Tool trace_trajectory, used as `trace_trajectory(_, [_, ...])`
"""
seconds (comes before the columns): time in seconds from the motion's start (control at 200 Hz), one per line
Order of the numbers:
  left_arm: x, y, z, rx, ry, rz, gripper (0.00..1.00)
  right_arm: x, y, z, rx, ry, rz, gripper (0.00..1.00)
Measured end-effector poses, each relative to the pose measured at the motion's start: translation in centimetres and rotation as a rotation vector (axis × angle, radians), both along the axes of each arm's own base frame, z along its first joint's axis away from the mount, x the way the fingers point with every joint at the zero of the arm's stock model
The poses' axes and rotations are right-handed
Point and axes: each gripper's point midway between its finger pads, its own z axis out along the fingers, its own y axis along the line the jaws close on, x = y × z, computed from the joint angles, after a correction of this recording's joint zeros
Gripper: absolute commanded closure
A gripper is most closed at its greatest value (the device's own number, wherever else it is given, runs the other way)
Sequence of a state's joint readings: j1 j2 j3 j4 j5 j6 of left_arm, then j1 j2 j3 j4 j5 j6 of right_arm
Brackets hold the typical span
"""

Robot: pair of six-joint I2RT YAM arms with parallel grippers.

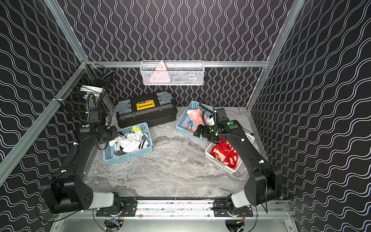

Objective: Sort the socks into the basket by color
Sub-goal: Place the sock in the bin.

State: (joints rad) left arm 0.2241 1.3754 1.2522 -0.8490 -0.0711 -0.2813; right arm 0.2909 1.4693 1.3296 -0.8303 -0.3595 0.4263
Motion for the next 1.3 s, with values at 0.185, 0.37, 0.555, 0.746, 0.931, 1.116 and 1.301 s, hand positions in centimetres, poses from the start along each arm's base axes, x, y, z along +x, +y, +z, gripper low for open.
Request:
trace_trajectory(0.185, [-0.1, -0.7, -4.3, -0.053, 0.066, -0.016, 1.0, -0.6, -0.2, -1.0, -0.009, 0.023, -0.001, 0.0])
trace_trajectory(0.37, [-0.2, -1.2, -8.0, -0.101, 0.111, -0.009, 1.0, -0.7, -0.2, -1.2, -0.014, 0.026, 0.003, 0.0])
trace_trajectory(0.555, [-0.2, -1.5, -10.1, -0.119, 0.124, 0.001, 1.0, -0.9, -0.3, -1.5, -0.017, 0.031, 0.006, 0.0])
trace_trajectory(0.746, [-0.1, -1.9, -9.1, -0.123, 0.076, -0.01, 0.73, -0.8, -0.3, -1.5, -0.018, 0.032, 0.006, 0.0])
trace_trajectory(0.931, [-0.3, -2.5, -5.8, -0.122, -0.019, -0.015, 0.51, -0.5, -0.2, -1.4, -0.019, 0.029, 0.004, 0.0])
trace_trajectory(1.116, [-0.9, -2.7, -3.6, -0.118, -0.052, -0.02, 0.47, -0.2, -0.1, -1.3, -0.018, 0.027, 0.004, 0.0])
trace_trajectory(1.301, [1.1, -2.2, -2.8, -0.108, -0.055, -0.022, 0.51, 0.0, -0.1, -1.0, -0.016, 0.019, 0.004, 0.0])
